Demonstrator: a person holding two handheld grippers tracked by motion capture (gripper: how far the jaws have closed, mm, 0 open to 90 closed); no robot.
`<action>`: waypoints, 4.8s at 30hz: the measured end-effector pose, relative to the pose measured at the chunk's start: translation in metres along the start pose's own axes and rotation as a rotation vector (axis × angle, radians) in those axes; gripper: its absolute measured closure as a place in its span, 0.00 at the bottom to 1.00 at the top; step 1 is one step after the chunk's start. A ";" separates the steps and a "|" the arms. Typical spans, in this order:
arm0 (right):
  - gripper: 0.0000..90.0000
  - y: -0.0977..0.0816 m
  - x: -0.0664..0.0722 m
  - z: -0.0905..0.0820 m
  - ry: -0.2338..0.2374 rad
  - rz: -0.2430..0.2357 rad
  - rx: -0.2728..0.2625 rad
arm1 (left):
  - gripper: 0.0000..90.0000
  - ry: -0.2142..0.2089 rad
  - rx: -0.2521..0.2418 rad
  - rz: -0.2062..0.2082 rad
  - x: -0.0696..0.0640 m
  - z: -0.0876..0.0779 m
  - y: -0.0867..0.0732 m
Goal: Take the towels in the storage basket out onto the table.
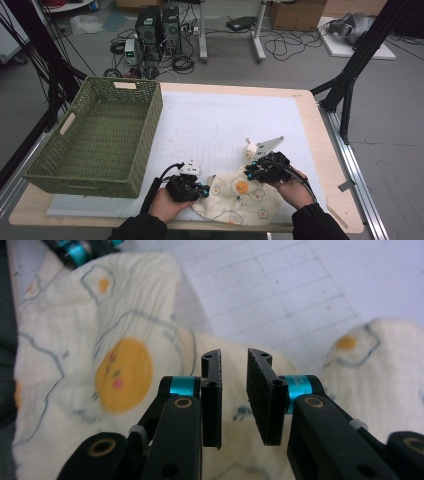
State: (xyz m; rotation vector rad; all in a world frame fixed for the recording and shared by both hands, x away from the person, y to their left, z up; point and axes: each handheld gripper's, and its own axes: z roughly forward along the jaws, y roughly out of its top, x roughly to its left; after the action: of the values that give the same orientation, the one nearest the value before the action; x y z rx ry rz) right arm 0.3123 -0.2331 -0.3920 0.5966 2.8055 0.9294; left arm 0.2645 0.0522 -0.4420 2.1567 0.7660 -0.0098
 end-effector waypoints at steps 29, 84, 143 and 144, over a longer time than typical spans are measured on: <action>0.72 0.085 -0.032 0.004 -0.146 -0.004 -0.219 | 0.85 0.100 -0.187 -0.056 0.012 -0.048 -0.009; 0.70 0.041 -0.011 0.021 0.028 -0.025 -0.114 | 0.79 0.194 -0.152 -0.033 0.008 -0.059 -0.036; 0.68 0.042 -0.018 0.051 -0.077 -0.009 0.077 | 0.91 0.135 -0.100 -0.023 0.004 -0.026 -0.034; 0.69 0.040 -0.021 0.055 -0.068 0.005 0.097 | 0.91 0.135 -0.098 -0.020 0.005 -0.026 -0.034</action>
State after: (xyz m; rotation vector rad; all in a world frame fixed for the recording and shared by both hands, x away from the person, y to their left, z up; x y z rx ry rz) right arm 0.3576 -0.1817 -0.4124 0.6348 2.8024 0.7623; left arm 0.2442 0.0889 -0.4498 2.0719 0.8484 0.1616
